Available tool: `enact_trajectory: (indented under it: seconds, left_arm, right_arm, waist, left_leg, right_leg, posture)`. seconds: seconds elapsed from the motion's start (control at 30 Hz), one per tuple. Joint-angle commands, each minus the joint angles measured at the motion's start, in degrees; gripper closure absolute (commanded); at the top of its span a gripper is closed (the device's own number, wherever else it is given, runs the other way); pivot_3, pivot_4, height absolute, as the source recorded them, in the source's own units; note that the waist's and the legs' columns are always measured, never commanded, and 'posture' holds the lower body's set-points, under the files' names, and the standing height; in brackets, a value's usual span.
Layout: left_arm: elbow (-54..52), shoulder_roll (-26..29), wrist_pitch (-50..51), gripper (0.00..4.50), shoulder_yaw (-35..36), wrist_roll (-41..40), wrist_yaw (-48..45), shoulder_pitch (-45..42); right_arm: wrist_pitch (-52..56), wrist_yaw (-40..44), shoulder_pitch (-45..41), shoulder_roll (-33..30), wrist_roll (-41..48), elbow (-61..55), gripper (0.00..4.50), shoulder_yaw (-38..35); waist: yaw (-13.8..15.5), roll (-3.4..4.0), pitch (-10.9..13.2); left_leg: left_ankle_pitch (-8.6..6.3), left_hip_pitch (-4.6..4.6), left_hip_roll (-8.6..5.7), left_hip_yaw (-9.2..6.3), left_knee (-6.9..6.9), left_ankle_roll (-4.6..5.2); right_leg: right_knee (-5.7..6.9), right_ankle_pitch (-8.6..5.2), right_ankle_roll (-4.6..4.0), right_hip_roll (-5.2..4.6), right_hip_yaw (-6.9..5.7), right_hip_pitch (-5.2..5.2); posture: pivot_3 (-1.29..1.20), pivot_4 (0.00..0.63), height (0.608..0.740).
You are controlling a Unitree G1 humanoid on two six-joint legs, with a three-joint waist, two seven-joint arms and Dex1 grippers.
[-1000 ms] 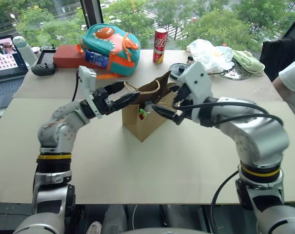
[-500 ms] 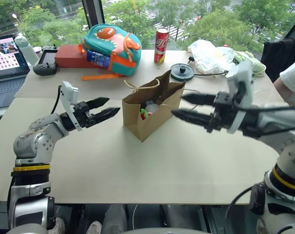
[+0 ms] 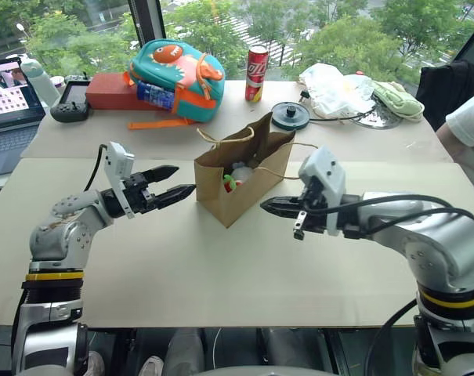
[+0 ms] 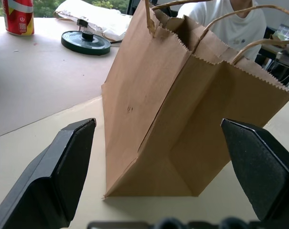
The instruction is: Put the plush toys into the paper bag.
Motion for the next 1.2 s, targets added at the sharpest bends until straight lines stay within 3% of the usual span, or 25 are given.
enact_trajectory:
  seconds: [0.03,0.23,0.6,1.2]
  left_arm:
    - [0.7,-1.2,-4.0,0.0,-2.8,2.5,-1.7,-2.5]
    - [1.9,-4.1,-7.8,0.0,-6.2,5.1,-2.1,-4.3]
    - [-4.9,-5.0,-8.0,0.0,-9.1,6.2,-1.5,1.0]
    - [-2.1,-14.7,-13.6,0.0,-10.9,14.6,11.8,-0.6]
  right_arm:
    - [-4.9,-2.8,-4.7,2.9,-5.5,5.2,4.48,4.5]
    - [-8.2,-3.7,-9.1,5.9,-10.3,10.9,4.48,8.1]
    - [-8.2,-5.5,-12.1,11.2,-13.8,14.7,4.48,8.8]
    - [-8.3,-5.4,-12.7,13.4,-16.3,15.9,4.48,8.7]
  waist:
    - [0.0,0.0,0.0]
    - [0.1,0.0,0.0]
    - [0.0,0.01,0.0]
    - [0.1,0.01,0.0]
  left_leg:
    - [0.0,0.0,0.0,0.01,0.01,0.0]
    - [0.0,-0.11,0.0,0.01,0.01,0.01]
    - [0.0,-0.17,0.01,0.0,0.01,0.01]
    - [0.0,-0.16,0.0,0.0,0.02,0.0]
  right_leg:
    - [0.0,0.0,0.0,0.0,0.0,-0.01]
    - [-0.01,0.0,0.0,0.0,-0.02,-0.07]
    - [0.01,0.0,-0.01,0.0,-0.03,-0.11]
    - [0.03,0.0,-0.01,0.01,-0.02,-0.1]
  posture:
    - [0.0,0.15,0.722]
    - [0.0,0.15,0.722]
    - [0.0,0.15,0.722]
    - [0.0,0.15,0.722]
